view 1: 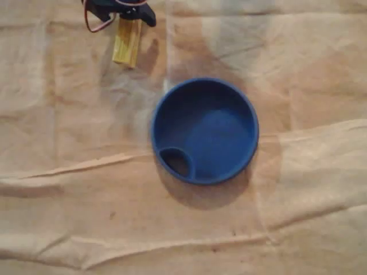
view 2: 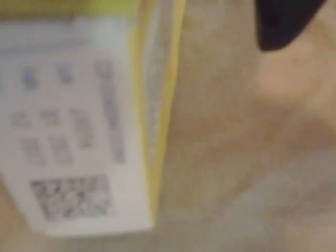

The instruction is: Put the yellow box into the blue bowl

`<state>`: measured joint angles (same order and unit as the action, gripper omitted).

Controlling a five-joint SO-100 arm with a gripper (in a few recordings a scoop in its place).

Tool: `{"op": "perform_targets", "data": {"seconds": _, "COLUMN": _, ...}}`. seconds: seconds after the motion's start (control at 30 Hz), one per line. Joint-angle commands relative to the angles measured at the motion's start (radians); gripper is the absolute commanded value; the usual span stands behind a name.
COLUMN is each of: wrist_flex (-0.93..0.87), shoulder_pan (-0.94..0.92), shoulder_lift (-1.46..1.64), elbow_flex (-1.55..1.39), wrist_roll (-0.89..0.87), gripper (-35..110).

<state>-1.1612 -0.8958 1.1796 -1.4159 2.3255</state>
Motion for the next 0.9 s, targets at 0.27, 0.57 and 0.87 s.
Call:
{"op": "perform_targets", "data": {"seconds": 0.27, "wrist_flex": -0.072, "shoulder_pan": 0.003, "shoulder_lift": 0.031, "elbow_flex": 0.057, "wrist_roll": -0.1, "gripper": 2}}
{"op": "perform_targets", "data": {"seconds": 0.57, "wrist_flex": -0.075, "shoulder_pan": 0.034, "shoulder_lift": 0.034, "elbow_flex": 0.055, "wrist_roll": -0.176, "gripper": 0}}
{"op": "perform_targets", "data": {"seconds": 0.87, "wrist_flex": -0.144, "shoulder_pan": 0.026, "shoulder_lift": 0.195, "elbow_flex": 0.034, "wrist_roll": -0.19, "gripper": 0}}
